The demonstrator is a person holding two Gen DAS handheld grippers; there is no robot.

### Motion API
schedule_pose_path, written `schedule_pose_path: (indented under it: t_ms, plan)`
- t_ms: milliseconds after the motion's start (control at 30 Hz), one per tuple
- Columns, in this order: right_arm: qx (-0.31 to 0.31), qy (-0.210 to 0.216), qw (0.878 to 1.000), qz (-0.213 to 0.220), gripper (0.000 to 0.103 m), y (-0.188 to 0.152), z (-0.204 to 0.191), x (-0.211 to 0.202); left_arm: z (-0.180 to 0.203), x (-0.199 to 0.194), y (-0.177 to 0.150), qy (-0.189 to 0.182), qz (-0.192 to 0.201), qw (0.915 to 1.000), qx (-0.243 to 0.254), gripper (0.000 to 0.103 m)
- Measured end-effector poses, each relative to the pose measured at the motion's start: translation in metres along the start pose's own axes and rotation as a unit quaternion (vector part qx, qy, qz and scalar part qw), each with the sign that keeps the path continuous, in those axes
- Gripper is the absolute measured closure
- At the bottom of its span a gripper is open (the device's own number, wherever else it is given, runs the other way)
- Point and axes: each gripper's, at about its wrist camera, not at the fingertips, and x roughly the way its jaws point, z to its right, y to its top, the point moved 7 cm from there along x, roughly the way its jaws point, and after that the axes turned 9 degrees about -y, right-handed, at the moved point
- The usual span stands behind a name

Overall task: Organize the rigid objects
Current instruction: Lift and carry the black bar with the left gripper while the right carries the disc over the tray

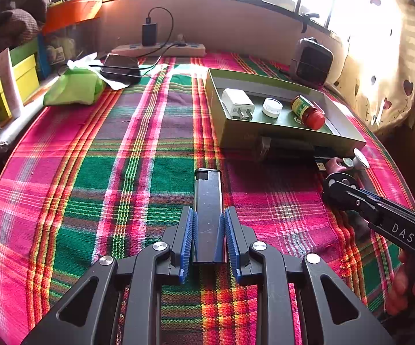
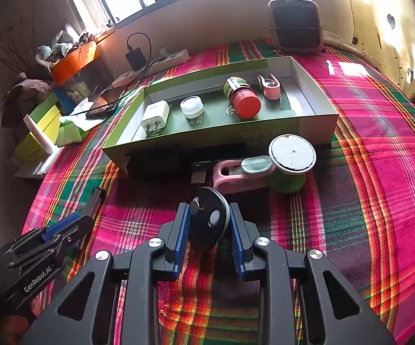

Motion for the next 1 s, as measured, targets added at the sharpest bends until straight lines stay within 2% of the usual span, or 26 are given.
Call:
schedule_pose_path:
  t_ms: [367,633,733,833,1000]
  plan:
    - [-0.016,0.004,1.000,0.012,0.075,0.001,-0.001,-0.007,0.002,-0.005,0.003,0.004,0.006,1.0000,0.003,0.081]
    - [-0.016,0.007,1.000,0.013,0.075,0.001,0.000,-0.008,0.002,0.001,0.001,0.021,-0.008,0.9997,0.013,0.081]
    - [-0.016,0.008,1.000,0.014,0.075,0.001,-0.001,-0.009,0.004,0.006,0.004,0.036,-0.013,0.9988,0.031,0.080]
    - [-0.016,0.010,1.000,0.013,0.075,0.000,-0.002,-0.008,0.006,0.010,0.007,0.042,-0.015,0.9982,0.040,0.073]
    - [-0.014,0.013,1.000,0.009,0.075,0.000,-0.001,-0.006,0.004,0.012,0.009,0.043,-0.011,0.9984,0.036,0.073]
